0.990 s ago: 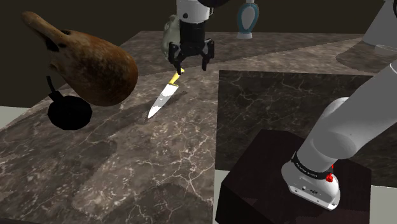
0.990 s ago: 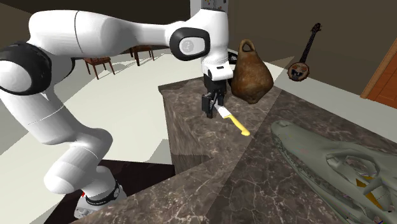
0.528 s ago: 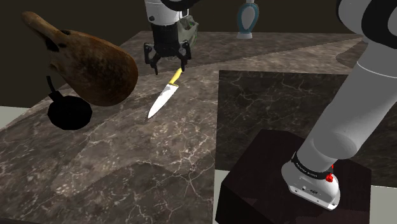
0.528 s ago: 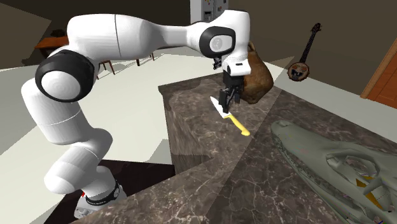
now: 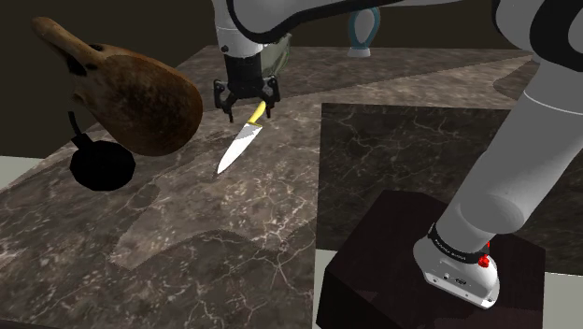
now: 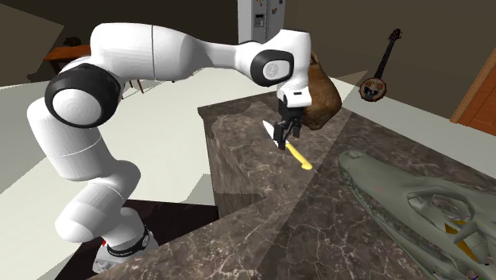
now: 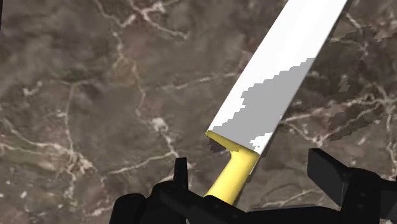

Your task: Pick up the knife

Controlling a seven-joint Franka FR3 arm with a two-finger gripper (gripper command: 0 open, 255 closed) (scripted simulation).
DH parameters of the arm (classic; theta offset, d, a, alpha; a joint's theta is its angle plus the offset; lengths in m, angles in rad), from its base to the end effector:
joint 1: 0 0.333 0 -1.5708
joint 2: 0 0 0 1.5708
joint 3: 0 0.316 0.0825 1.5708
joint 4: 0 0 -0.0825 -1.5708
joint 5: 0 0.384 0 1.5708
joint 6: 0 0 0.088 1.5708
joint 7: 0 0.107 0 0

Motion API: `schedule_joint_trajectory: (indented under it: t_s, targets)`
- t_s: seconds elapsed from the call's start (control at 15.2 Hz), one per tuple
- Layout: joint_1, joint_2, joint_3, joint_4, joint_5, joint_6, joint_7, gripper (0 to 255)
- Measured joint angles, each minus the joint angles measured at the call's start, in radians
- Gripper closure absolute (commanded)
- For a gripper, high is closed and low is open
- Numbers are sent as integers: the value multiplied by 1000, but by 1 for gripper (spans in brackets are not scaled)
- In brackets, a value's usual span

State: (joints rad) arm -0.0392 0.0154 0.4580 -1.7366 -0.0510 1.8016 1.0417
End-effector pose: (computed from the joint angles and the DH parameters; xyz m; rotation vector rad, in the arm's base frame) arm 0.5257 0.2276 0.5581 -2.9917 0.9463 -0.1050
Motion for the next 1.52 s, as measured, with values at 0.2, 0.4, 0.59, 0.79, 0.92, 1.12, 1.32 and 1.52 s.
schedule_joint_trajectory:
  t_s: [0.2,0.4,0.59,0.79,0.92,1.12,1.32,1.52]
  targets:
    - [0,1,0,-4,-1,5,0,255]
    - [0,1,0,-4,-1,6,0,255]
    - [0,1,0,-4,-1,6,0,255]
    - [0,-2,0,11,1,-12,-1,255]
    - [0,-1,0,35,1,-35,-3,255]
    - [2,6,2,84,-2,-78,1,255]
    - [4,14,3,134,-6,-120,1,255]
    - [8,28,6,190,-12,-165,5,255]
